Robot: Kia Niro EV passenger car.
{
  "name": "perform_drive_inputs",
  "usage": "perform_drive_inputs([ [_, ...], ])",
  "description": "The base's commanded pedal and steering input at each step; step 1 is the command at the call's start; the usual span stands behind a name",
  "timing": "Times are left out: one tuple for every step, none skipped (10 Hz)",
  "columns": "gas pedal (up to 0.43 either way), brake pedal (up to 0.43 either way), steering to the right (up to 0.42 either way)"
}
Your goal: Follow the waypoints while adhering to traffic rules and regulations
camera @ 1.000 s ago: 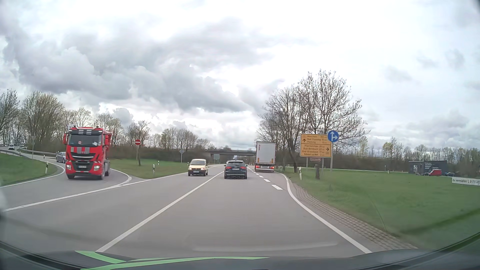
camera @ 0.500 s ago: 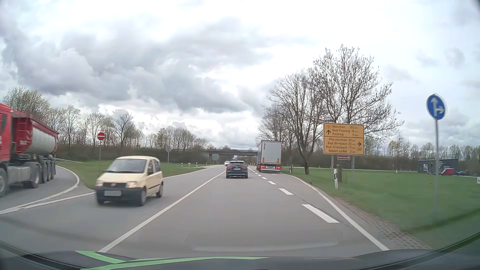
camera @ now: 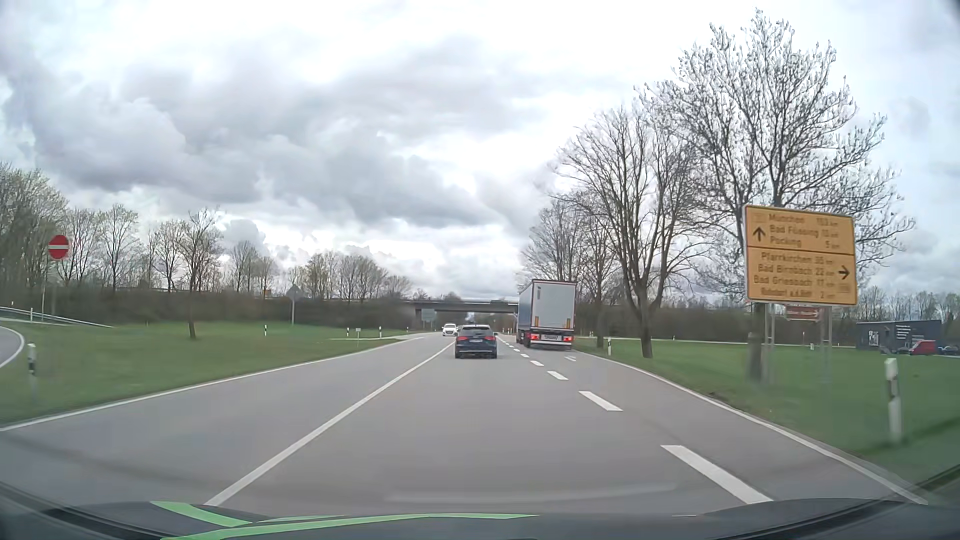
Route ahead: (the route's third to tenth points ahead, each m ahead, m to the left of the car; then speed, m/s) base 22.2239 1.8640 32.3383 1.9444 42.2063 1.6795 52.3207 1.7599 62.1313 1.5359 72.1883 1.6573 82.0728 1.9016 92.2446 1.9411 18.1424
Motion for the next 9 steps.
perform_drive_inputs([
  [0.311,0.0,0.001],
  [0.311,0.0,0.001],
  [0.311,0.0,0.001],
  [0.311,0.0,0.001],
  [0.311,0.0,0.001],
  [0.311,0.0,0.001],
  [0.311,0.0,0.001],
  [0.311,0.0,0.001],
  [0.311,0.0,0.001],
])
